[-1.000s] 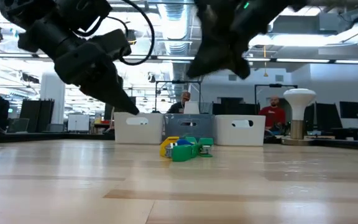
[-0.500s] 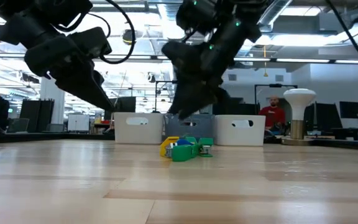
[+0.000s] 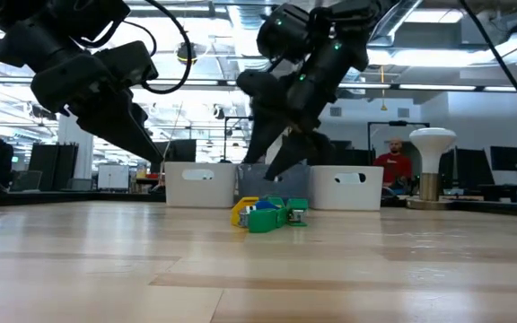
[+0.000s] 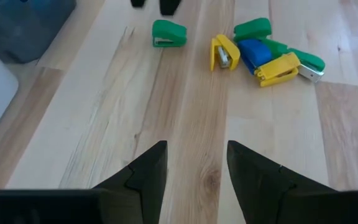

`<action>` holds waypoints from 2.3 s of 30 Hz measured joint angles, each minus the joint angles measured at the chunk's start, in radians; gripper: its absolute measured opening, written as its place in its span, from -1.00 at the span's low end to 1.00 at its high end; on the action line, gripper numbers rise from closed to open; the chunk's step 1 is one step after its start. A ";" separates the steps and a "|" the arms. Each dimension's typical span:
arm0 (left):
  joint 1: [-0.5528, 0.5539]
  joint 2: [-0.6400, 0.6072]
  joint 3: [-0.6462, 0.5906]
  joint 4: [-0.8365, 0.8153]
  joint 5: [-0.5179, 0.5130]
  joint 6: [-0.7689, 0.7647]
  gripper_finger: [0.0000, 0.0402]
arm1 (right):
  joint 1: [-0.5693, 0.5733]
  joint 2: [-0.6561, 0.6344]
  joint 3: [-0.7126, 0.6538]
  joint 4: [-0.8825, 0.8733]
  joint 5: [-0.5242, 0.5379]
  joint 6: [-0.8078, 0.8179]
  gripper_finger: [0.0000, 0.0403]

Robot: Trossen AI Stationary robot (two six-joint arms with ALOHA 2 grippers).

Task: Pick and place Stapler, Stapler remover, tape
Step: Put the green stapler into the black bin

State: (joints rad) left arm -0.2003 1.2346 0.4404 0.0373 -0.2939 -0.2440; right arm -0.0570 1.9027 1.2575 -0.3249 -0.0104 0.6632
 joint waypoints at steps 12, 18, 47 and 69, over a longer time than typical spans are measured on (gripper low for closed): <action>-0.001 0.000 0.000 0.001 0.000 -0.008 -0.21 | 0.005 0.011 -0.001 -0.142 -0.043 0.054 -0.07; -0.001 0.000 0.000 0.001 0.000 -0.008 -0.21 | 0.016 0.045 0.001 -0.094 -0.019 0.082 -0.14; -0.003 0.000 0.001 0.011 0.011 -0.008 -0.21 | 0.021 -0.093 -0.001 -0.041 -0.041 -0.547 -0.37; -0.001 0.001 0.002 0.034 0.011 -0.004 -0.21 | 0.003 0.027 0.000 0.016 0.095 -1.070 0.00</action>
State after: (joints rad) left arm -0.2016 1.2354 0.4426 0.0711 -0.2829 -0.2484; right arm -0.0536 1.9300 1.2576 -0.3085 0.0847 -0.4064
